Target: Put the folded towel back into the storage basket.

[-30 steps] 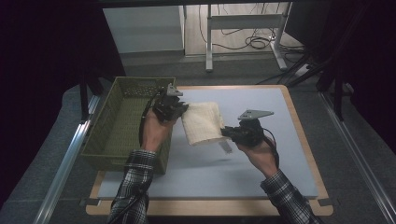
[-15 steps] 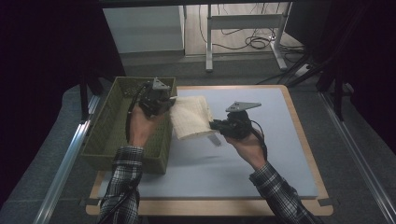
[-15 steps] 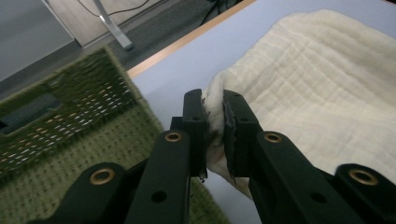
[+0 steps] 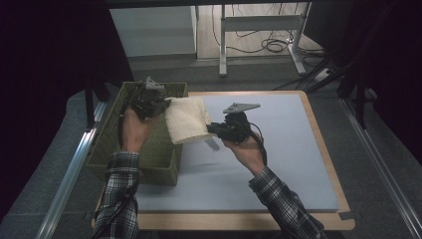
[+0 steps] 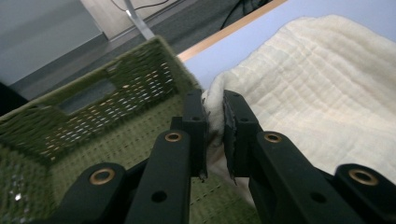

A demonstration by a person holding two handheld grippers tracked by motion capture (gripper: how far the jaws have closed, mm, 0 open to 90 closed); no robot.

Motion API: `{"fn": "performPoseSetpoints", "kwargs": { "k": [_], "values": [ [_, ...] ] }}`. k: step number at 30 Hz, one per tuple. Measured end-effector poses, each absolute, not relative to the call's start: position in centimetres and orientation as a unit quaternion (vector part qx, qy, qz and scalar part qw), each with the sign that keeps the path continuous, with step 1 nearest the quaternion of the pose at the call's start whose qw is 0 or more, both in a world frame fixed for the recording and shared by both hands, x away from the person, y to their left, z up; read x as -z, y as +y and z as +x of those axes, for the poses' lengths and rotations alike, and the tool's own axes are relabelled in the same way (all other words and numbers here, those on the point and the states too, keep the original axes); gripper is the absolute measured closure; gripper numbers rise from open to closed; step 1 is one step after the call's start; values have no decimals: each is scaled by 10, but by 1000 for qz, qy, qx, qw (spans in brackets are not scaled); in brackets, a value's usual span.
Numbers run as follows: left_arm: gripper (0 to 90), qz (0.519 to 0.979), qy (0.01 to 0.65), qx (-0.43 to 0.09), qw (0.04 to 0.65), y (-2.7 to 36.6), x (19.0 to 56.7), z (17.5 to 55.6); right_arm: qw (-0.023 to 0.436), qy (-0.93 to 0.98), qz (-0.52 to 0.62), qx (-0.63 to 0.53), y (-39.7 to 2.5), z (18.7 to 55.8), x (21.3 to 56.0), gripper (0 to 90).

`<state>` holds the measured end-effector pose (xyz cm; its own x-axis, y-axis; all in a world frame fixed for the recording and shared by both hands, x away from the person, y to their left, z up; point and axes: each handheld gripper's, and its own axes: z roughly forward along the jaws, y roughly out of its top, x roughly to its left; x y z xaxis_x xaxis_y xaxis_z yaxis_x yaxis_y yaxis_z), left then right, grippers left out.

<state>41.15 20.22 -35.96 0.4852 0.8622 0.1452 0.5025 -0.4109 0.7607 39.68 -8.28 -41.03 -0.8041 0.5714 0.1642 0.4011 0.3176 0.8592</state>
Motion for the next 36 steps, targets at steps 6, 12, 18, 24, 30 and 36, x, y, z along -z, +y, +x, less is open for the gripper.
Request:
{"fn": "performPoseSetpoints", "kwargs": {
  "k": [6, 12, 18, 24, 30, 36],
  "values": [
    [809, 789, 445, -284, 316, 225, 354, 410, 84, 811, 288, -502, -53, 399, 409, 829],
    [808, 785, 456, -291, 301, 240, 356, 409, 80, 814, 286, -499, -29, 400, 411, 827],
    [809, 781, 470, -296, 285, 261, 361, 409, 73, 825, 272, -491, 5, 397, 414, 827],
    [808, 779, 485, -297, 265, 282, 370, 410, 64, 829, 271, -485, 32, 397, 419, 827],
    [808, 779, 492, -296, 250, 292, 377, 413, 56, 838, 264, -474, 55, 398, 427, 827],
    [808, 780, 499, -300, 228, 306, 384, 411, 52, 845, 255, -468, 73, 398, 431, 826]
  ]
}}
